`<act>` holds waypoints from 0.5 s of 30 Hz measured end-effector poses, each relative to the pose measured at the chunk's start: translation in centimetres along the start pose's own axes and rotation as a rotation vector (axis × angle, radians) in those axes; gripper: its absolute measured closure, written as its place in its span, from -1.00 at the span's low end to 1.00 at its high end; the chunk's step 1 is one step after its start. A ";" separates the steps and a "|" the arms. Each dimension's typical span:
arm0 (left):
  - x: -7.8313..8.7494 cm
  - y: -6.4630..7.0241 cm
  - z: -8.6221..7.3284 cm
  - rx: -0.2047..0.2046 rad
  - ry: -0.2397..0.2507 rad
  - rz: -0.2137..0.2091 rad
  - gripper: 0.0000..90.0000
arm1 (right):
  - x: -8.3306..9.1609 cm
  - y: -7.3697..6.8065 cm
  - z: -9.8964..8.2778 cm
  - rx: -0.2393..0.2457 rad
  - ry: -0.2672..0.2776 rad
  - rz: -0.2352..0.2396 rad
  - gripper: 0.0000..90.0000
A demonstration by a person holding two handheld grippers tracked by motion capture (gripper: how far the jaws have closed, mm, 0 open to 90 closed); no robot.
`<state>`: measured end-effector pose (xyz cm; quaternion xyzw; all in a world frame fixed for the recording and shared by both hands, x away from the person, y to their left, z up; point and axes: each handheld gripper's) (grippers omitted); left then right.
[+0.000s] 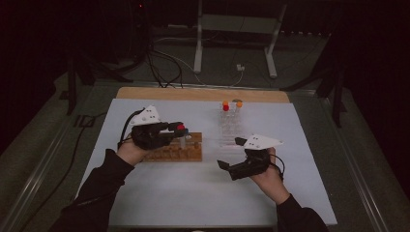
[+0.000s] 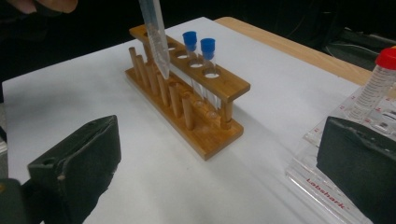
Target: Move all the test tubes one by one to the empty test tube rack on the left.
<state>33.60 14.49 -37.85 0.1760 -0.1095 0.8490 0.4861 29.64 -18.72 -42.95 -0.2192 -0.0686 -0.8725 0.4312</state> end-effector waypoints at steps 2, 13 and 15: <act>0.3 -0.3 -0.2 0.000 0.003 0.012 0.59 | 0.0 0.0 0.0 -0.001 0.000 0.004 -1.00; 1.6 -2.6 -0.6 0.008 0.012 0.077 0.59 | 0.0 0.0 -0.1 0.005 -0.002 0.021 -1.00; 1.7 -3.1 -0.7 0.017 0.016 0.089 0.59 | 0.1 0.1 -0.1 0.001 0.000 0.019 -1.00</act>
Point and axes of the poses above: each handheld gripper's, and its own axes: x roughly backward along the jaws, z roughly out of its top, y roughly to its right, and after that the axes turned 2 degrees about -x, right-handed
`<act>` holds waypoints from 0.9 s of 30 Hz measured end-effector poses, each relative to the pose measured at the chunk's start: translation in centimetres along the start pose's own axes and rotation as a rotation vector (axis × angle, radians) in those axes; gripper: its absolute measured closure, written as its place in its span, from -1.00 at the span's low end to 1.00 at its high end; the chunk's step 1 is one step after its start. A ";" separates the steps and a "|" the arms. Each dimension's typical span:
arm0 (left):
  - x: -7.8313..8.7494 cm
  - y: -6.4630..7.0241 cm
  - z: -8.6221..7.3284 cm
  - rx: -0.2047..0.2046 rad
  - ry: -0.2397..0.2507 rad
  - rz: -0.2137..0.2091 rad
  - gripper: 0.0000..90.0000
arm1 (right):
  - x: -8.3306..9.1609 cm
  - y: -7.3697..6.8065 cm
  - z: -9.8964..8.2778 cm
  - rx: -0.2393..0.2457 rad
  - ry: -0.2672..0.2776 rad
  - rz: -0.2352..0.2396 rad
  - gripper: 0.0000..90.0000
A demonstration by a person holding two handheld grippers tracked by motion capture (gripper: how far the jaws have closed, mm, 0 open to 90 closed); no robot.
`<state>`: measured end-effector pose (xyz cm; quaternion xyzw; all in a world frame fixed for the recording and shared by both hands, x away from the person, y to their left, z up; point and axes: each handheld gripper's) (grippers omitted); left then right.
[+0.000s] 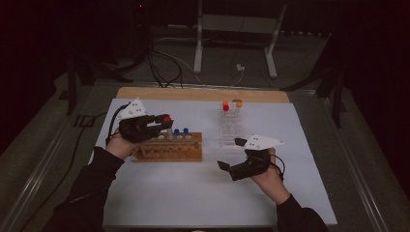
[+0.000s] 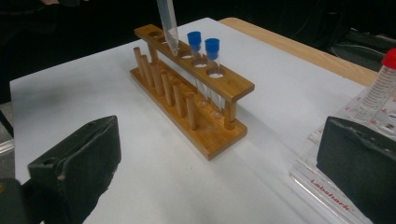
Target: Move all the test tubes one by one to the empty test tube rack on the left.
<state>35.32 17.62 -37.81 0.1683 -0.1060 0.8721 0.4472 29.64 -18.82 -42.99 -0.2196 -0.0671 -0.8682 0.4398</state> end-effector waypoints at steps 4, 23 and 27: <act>-0.1 -0.8 -0.3 0.018 0.021 0.026 0.59 | 0.0 0.0 0.0 0.000 -0.001 0.004 -1.00; -3.0 -1.5 -4.8 0.088 -0.028 0.045 0.59 | 0.0 0.1 -0.2 0.006 -0.012 0.013 -1.00; -3.4 -1.2 -5.6 0.080 -0.040 0.046 0.59 | 0.0 0.2 -0.2 0.003 -0.014 0.017 -1.00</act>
Point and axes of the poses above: each handheld gripper's, and its own axes: x roughly backward along the jaws, z roughly out of its top, y roughly to its right, and after that the axes turned 2 degrees about -x, right-handed
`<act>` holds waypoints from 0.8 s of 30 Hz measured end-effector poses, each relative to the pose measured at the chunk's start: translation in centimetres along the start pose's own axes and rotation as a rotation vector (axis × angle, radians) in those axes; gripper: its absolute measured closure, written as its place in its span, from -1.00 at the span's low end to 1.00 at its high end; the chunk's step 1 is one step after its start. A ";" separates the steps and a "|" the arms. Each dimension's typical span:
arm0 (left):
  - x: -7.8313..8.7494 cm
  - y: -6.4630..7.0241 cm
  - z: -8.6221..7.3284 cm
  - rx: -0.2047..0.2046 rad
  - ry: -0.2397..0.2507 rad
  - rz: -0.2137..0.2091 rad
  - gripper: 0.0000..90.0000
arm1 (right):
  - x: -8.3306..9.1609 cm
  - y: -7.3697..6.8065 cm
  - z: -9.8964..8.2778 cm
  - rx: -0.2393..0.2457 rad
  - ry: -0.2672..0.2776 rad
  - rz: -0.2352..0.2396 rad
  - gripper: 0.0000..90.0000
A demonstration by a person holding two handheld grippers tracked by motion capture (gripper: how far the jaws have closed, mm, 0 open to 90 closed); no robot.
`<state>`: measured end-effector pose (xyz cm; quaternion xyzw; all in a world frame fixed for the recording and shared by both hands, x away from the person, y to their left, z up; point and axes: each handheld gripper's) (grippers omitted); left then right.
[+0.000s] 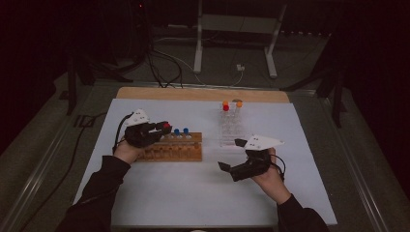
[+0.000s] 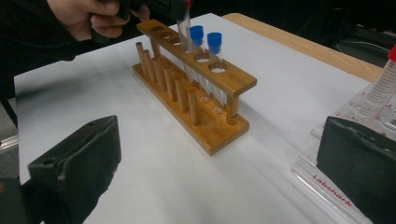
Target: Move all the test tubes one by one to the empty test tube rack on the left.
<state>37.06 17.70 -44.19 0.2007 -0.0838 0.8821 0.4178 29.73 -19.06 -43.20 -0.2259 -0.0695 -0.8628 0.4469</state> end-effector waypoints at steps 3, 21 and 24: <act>-0.3 0.1 -0.4 0.001 -0.014 -0.003 0.59 | 0.0 0.0 0.0 0.000 -0.001 0.002 -1.00; 0.2 0.7 -0.8 -0.002 -0.024 -0.031 0.01 | 0.2 0.8 0.3 -0.012 0.018 -0.004 -1.00; 0.7 0.9 -0.8 0.003 -0.022 -0.061 -0.32 | 0.3 1.5 0.6 -0.024 0.028 -0.019 -1.00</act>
Point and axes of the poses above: each handheld gripper's, and its own axes: x roughly backward along the jaws, z roughly out of its top, y roughly to its right, and after that the axes turned 2 degrees about -x, right-handed
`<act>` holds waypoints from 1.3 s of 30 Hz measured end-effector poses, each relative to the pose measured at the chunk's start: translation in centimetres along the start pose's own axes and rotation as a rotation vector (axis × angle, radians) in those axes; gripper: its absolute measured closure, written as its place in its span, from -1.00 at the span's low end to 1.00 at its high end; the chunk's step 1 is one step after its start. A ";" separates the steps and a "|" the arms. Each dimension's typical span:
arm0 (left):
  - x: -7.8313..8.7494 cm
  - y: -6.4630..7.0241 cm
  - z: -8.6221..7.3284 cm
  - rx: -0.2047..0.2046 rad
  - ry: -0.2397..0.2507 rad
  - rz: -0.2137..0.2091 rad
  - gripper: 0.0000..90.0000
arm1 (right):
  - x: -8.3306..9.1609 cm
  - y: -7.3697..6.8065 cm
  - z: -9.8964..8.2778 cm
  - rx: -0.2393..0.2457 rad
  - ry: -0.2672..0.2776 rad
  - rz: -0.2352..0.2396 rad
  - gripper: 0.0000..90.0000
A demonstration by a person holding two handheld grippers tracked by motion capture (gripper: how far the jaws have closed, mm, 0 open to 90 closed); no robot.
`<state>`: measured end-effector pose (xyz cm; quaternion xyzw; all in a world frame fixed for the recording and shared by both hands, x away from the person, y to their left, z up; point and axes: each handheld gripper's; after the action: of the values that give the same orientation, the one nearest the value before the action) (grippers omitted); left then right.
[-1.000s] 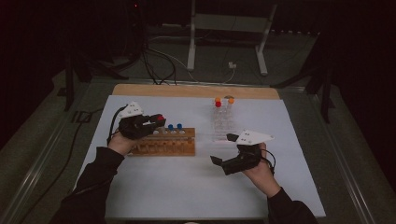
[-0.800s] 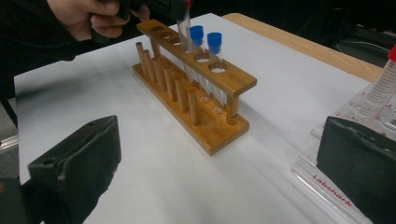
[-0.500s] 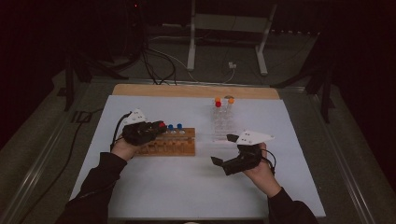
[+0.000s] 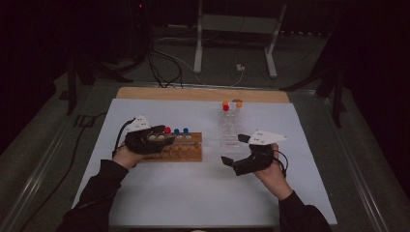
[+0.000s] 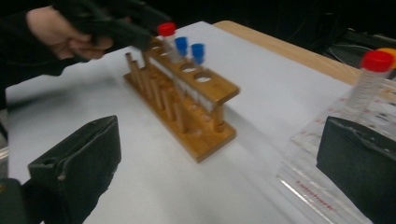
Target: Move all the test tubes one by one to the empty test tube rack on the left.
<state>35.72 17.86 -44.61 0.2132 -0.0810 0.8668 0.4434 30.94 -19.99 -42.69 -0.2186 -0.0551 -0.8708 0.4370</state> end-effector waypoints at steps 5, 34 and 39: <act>0.8 0.6 0.0 -0.002 -0.002 -0.038 -0.74 | 0.0 1.6 0.6 -0.031 0.023 -0.017 -1.00; 2.1 1.8 0.0 -0.021 0.013 -0.129 -0.99 | -6.1 9.2 2.5 -0.110 -0.056 -0.155 -1.00; 2.1 2.0 0.1 -0.026 0.017 -0.137 -0.99 | -7.0 10.0 2.6 -0.131 -0.070 -0.180 -0.66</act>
<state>33.07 18.19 -43.54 0.2050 -0.0738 0.8351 0.5051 43.35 -20.18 -44.28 -0.2714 -0.0326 -0.8999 0.3397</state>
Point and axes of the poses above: each handheld gripper's, and its own axes: x roughly backward along the jaws, z roughly out of its top, y roughly to its right, and after that the axes turned 2 degrees about -x, right-handed
